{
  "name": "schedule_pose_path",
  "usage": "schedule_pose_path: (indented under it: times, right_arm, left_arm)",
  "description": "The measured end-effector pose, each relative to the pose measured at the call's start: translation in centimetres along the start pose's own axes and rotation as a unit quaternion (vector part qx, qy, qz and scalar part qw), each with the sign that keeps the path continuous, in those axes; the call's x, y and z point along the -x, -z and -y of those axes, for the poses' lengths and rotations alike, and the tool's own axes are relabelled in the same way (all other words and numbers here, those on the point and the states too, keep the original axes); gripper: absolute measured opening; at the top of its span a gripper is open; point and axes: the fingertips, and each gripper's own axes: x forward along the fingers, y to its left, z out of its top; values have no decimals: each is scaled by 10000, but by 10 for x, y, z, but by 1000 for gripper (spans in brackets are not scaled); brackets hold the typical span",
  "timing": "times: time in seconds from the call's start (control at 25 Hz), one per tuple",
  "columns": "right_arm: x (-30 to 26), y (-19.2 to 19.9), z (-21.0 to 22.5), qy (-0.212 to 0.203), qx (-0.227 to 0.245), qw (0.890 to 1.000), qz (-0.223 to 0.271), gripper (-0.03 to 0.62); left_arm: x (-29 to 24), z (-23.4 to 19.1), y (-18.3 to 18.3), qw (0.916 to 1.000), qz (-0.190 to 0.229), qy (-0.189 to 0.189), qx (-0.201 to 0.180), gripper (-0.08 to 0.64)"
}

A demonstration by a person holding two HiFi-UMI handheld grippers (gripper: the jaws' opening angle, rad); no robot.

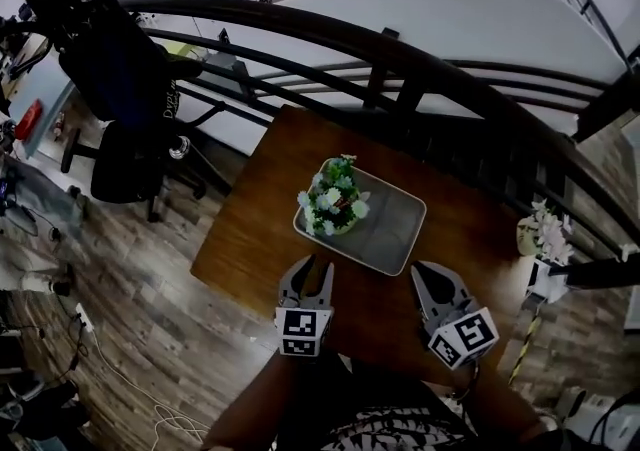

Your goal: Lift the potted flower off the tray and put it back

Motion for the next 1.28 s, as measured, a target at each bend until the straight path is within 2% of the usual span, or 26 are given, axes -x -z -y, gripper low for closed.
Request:
schedule_pose_path:
  times: [0.24,0.4,0.52,0.76,0.96,1.12,1.28]
  right_arm:
    - [-8,0,3,83,-10,9999,-57,-2]
    - [-10,7,6,113,-45,9998,-133,-2]
    - [-9,14,11,163,-96,9997,-182,-2]
    - [-14,22,18,230,-174,9993,-250,-2]
    - [-14,25,23,301,-229,9989,-294,-2]
    - [-9,29,28,365,-287,9983,-344,-2]
    - [-5,35,34,453,-414,9974,-383,-2]
  left_arm:
    - [-51,-7,27,9991,-314,177,-239,255]
    - [-83,-14,41,9986,-364,209,-324,313]
    - [-103,-17,52,9985,-378,210,-323,339]
    - [-131,-29,60,9973,-434,147,-568,405]
    - [-151,-31,63,9963,-485,233,-671,457]
    - [-161,-34,59,9963,-443,102,-733,502]
    - [-165,-39,60,9928,-604,-183,-1016,502]
